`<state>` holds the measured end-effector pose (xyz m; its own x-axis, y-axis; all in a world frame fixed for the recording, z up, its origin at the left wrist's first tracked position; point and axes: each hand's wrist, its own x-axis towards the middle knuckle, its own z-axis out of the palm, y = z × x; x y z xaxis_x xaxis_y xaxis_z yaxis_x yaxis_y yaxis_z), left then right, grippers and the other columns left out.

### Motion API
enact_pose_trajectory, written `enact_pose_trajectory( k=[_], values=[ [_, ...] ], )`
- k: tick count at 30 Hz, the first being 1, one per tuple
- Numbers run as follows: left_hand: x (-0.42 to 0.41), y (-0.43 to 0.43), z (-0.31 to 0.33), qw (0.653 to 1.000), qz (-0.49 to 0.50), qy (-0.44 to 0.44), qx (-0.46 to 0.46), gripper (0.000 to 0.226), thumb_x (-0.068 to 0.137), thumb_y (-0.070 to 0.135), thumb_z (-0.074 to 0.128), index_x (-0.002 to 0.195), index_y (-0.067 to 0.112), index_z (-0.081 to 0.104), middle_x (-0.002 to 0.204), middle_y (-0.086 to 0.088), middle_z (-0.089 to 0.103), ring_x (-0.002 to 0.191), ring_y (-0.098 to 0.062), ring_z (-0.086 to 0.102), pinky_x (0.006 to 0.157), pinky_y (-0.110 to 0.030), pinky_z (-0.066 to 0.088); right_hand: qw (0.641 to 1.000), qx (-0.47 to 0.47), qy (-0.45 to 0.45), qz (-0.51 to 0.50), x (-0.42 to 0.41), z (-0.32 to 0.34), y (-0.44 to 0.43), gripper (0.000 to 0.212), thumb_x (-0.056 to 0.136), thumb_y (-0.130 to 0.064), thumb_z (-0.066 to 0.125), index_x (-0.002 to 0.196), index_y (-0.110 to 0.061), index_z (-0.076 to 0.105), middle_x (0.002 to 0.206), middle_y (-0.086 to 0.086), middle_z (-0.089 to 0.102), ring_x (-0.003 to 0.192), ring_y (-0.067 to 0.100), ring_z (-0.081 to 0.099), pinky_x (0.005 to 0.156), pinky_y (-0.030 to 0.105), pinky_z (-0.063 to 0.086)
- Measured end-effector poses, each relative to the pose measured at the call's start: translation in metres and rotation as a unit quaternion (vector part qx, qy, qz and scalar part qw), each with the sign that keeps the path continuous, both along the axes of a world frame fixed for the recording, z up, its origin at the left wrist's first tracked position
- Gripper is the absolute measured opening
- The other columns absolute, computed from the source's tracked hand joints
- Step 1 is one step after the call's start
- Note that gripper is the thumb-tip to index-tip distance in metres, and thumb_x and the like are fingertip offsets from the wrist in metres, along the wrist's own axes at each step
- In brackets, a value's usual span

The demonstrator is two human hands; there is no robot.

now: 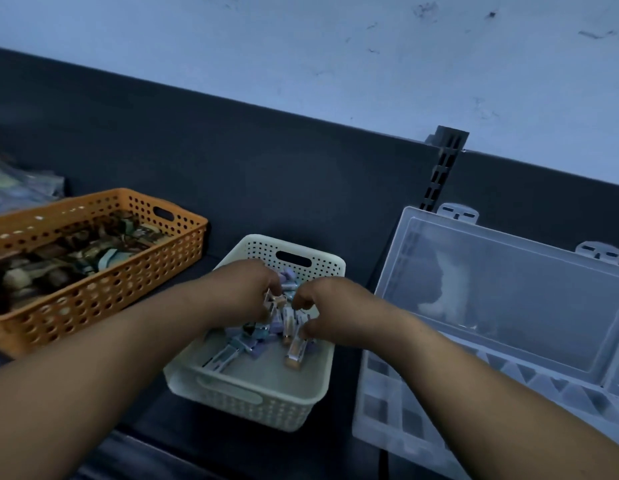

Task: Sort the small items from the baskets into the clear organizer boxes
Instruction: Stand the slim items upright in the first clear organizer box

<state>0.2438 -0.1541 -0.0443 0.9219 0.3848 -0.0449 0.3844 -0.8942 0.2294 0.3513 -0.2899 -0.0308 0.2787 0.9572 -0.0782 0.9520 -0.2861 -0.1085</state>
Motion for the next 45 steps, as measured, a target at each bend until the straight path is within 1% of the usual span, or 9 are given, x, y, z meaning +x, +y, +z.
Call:
enact_pose_trajectory(
  k=[8, 15, 24, 28, 34, 38, 40, 43, 45],
  values=[
    [-0.01, 0.003, -0.009, 0.998, -0.019, 0.057, 0.027, 0.065, 0.073, 0.032, 0.077, 0.13, 0.044, 0.049, 0.118, -0.002, 0.047, 0.109, -0.023, 0.049, 0.079, -0.027, 0.042, 0.988, -0.139, -0.058, 0.025, -0.01, -0.005, 0.018, 0.04, 0.077, -0.039, 0.076, 0.111, -0.021, 0.065, 0.103, 0.002, 0.065, 0.092, 0.024, 0.06, 0.075, 0.032, 0.048],
    [-0.008, 0.0, -0.019, 0.997, -0.01, 0.032, 0.072, 0.071, 0.066, 0.042, 0.078, 0.129, 0.035, 0.048, 0.119, -0.004, 0.046, 0.11, -0.025, 0.048, 0.085, -0.032, 0.045, 0.983, -0.152, -0.094, 0.032, -0.012, -0.012, 0.024, 0.033, 0.083, -0.032, 0.071, 0.112, -0.018, 0.066, 0.105, 0.004, 0.066, 0.093, 0.025, 0.061, 0.081, 0.035, 0.053],
    [-0.018, 0.001, -0.01, 0.995, 0.021, -0.063, -0.074, 0.043, 0.066, 0.031, 0.08, 0.103, 0.025, 0.06, 0.095, 0.006, 0.047, 0.078, -0.008, 0.049, 0.061, -0.022, 0.038, 0.979, -0.17, -0.099, 0.048, -0.02, -0.01, 0.023, 0.034, 0.086, -0.034, 0.067, 0.115, -0.019, 0.059, 0.105, 0.004, 0.063, 0.086, 0.024, 0.055, 0.077, 0.034, 0.05],
    [-0.021, 0.002, -0.006, 0.983, 0.048, -0.104, -0.145, 0.042, 0.067, 0.026, 0.08, 0.103, 0.021, 0.058, 0.092, 0.007, 0.054, 0.08, -0.009, 0.056, 0.07, -0.03, 0.05, 0.98, -0.161, -0.108, 0.047, -0.019, -0.011, 0.022, 0.024, 0.089, -0.026, 0.062, 0.111, -0.017, 0.062, 0.104, 0.006, 0.064, 0.086, 0.025, 0.058, 0.073, 0.033, 0.049],
    [-0.028, -0.001, -0.002, 0.934, 0.09, -0.173, -0.298, 0.04, 0.071, 0.01, 0.077, 0.102, 0.019, 0.054, 0.097, -0.002, 0.062, 0.093, -0.018, 0.062, 0.08, -0.039, 0.055, 0.999, -0.037, -0.007, 0.03, -0.013, -0.006, 0.015, 0.008, 0.086, -0.012, 0.059, 0.093, -0.014, 0.055, 0.094, 0.009, 0.061, 0.08, 0.023, 0.053, 0.065, 0.032, 0.041],
    [-0.027, -0.008, 0.008, 0.901, 0.112, -0.199, -0.368, 0.037, 0.078, 0.019, 0.066, 0.112, 0.017, 0.054, 0.101, -0.006, 0.061, 0.085, -0.019, 0.06, 0.073, -0.034, 0.05, 0.986, 0.09, 0.14, -0.011, -0.004, 0.003, 0.0, 0.03, 0.09, -0.02, 0.063, 0.118, -0.024, 0.052, 0.079, -0.009, 0.056, 0.067, 0.008, 0.051, 0.06, 0.022, 0.041],
    [-0.021, -0.015, 0.015, 0.857, 0.128, -0.212, -0.453, 0.03, 0.087, 0.015, 0.052, 0.116, 0.009, 0.057, 0.096, -0.01, 0.062, 0.077, -0.02, 0.059, 0.07, -0.031, 0.05, 0.973, 0.13, 0.189, -0.024, 0.003, 0.009, -0.012, 0.031, 0.091, -0.022, 0.06, 0.121, -0.026, 0.053, 0.07, -0.009, 0.055, 0.058, 0.008, 0.047, 0.057, 0.021, 0.04],
    [-0.005, -0.034, 0.025, 0.782, 0.156, -0.231, -0.558, 0.034, 0.093, 0.015, 0.034, 0.103, -0.004, 0.06, 0.09, -0.018, 0.063, 0.068, -0.024, 0.058, 0.069, -0.033, 0.051, 0.953, 0.178, 0.243, -0.043, 0.015, 0.021, -0.035, 0.021, 0.092, -0.016, 0.059, 0.112, -0.021, 0.061, 0.063, -0.007, 0.053, 0.058, 0.011, 0.045, 0.057, 0.027, 0.04],
    [0.008, -0.049, 0.029, 0.784, 0.146, -0.228, -0.558, 0.038, 0.096, 0.018, 0.028, 0.093, -0.003, 0.06, 0.086, -0.018, 0.065, 0.064, -0.024, 0.061, 0.065, -0.032, 0.052, 0.938, 0.21, 0.269, -0.058, 0.025, 0.031, -0.055, 0.015, 0.092, -0.011, 0.061, 0.106, -0.017, 0.063, 0.061, -0.006, 0.047, 0.06, 0.013, 0.044, 0.058, 0.028, 0.04]
  ],
)
